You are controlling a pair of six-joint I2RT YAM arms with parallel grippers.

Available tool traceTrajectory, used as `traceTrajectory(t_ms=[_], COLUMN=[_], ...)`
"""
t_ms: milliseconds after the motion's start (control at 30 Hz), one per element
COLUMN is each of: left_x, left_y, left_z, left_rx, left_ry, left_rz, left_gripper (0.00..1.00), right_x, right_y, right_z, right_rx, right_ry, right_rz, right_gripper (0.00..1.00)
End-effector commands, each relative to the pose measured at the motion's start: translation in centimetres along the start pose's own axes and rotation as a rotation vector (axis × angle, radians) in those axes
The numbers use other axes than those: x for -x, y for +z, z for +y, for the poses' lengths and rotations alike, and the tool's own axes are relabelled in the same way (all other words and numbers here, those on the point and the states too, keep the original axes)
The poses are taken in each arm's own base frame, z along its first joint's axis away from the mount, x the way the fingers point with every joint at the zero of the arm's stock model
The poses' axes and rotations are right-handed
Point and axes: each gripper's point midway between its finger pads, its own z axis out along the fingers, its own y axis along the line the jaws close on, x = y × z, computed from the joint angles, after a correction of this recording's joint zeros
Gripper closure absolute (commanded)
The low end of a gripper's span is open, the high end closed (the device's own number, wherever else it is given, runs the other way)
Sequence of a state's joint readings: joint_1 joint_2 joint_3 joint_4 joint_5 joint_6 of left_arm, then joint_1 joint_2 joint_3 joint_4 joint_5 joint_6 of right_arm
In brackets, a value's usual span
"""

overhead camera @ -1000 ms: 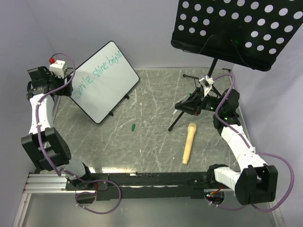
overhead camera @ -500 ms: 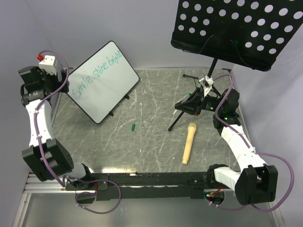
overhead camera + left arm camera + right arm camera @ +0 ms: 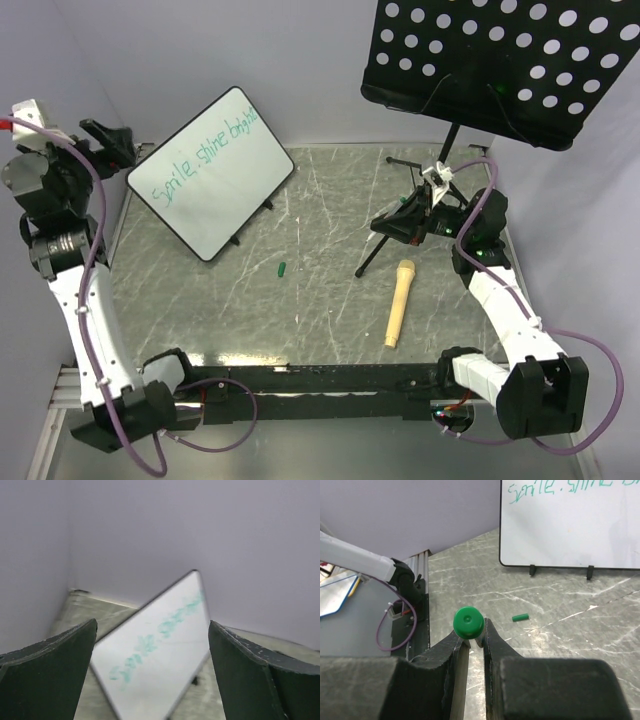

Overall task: Write a sentence on the whiteboard
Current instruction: Pick up the pen cap from the center of the board.

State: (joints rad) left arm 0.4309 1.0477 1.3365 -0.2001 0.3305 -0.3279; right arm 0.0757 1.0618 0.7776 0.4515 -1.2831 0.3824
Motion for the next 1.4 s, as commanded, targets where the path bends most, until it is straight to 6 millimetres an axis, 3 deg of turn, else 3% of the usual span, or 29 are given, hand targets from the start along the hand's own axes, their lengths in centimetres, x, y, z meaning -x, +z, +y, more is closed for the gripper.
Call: traceTrajectory(t_ms=[0, 67, 100, 133, 167, 200, 233, 267, 300, 333, 367, 400, 533, 667, 700, 733, 800, 833, 900, 933, 1067, 1133, 1367], left_x=[-3.1, -6.2, -7.5, -9.3, -12.2, -13.9, -16.1, -19.2, -21.4, -22.9, -25.1, -27.3, -33.4, -38.5, -40.8, -40.4, -43.4, -42.9, -44.0, -43.9, -45.4, -45.3, -47.1], left_y=[-2.6, -3.4, -4.8, -5.6, -5.8, -6.6, -8.3, -8.8, -10.6, -11.2, -11.4, -12.4, -12.9, -13.2, -13.3, -12.2, -12.5, -11.4, -10.5, -10.1, -7.9, -6.9, -7.1], left_z=[-8.2, -9.6, -12.5, -14.0, -13.8, -14.6, -17.3, -17.0, -19.5, -20.1, -19.9, -21.1, -22.4, -21.5, -20.5, -20.7, -18.6, -19.2, -18.5, -19.3, -18.2, -17.9, -18.2], left_rx=[-0.218, -0.196, -0.272, -0.307, -0.255, -0.256, -0.313, -0.255, -0.301, -0.298, -0.257, -0.261, -0.260, -0.229, -0.189, -0.157, -0.080, -0.075, -0.063, -0.097, -0.102, -0.089, -0.112], left_ry=[-0.215, -0.219, -0.241, -0.251, -0.256, -0.267, -0.257, -0.233, -0.226, -0.215, -0.185, -0.177, -0.170, -0.100, -0.012, 0.026, 0.202, 0.223, 0.268, 0.238, 0.191, 0.192, 0.221], left_rz=[0.163, 0.237, 0.272, 0.320, 0.371, 0.411, 0.473, 0.511, 0.566, 0.591, 0.609, 0.665, 0.791, 0.863, 0.915, 0.907, 1.014, 1.004, 1.051, 1.075, 1.164, 1.182, 1.292], left_gripper=[0.03, 0.03, 0.03, 0.04, 0.03, 0.03, 0.03, 0.03, 0.04, 0.03, 0.03, 0.03, 0.03, 0.01, 0.01, 0.01, 0.03, 0.04, 0.11, 0.13, 0.26, 0.28, 0.38], right_x=[1.0, 1.1, 1.2, 1.1, 1.3, 1.2, 1.3, 1.4, 1.3, 1.4, 1.3, 1.3, 1.1, 0.8, 0.7, 0.5, 0.4, 0.3, 0.1, 0.1, 0.0, -0.1, -0.3], right_y=[-0.5, -0.5, -0.6, -0.6, -0.6, -0.6, -0.6, -0.7, -0.7, -0.7, -0.6, -0.6, -0.5, -0.5, -0.5, -0.4, -0.4, -0.4, -0.3, -0.3, -0.3, -0.3, -0.2], right_z=[0.4, 0.5, 0.5, 0.4, 0.6, 0.6, 0.4, 0.5, 0.4, 0.3, 0.2, 0.1, -0.4, -0.9, -0.9, -1.1, -1.1, -1.3, -1.5, -1.5, -1.6, -1.7, -1.9], right_rx=[-0.019, -0.024, -0.030, -0.036, -0.038, -0.040, -0.049, -0.053, -0.055, -0.059, -0.060, -0.063, -0.070, -0.081, -0.079, -0.080, -0.075, -0.078, -0.080, -0.080, -0.081, -0.082, -0.081], right_ry=[-0.074, -0.083, -0.083, -0.080, -0.086, -0.085, -0.088, -0.090, -0.092, -0.090, -0.083, -0.081, -0.072, -0.061, -0.058, -0.051, -0.046, -0.044, -0.039, -0.040, -0.042, -0.043, -0.036], right_rz=[-0.020, -0.024, -0.026, -0.027, -0.028, -0.027, -0.028, -0.030, -0.030, -0.032, -0.030, -0.030, -0.025, -0.020, -0.019, -0.016, -0.013, -0.010, -0.005, -0.004, -0.001, 0.002, 0.008], right_gripper=[1.00, 1.00, 1.00, 1.00, 1.00, 1.00, 1.00, 1.00, 1.00, 1.00, 1.00, 1.00, 1.00, 1.00, 1.00, 1.00, 1.00, 1.00, 1.00, 1.00, 1.00, 1.00, 1.00])
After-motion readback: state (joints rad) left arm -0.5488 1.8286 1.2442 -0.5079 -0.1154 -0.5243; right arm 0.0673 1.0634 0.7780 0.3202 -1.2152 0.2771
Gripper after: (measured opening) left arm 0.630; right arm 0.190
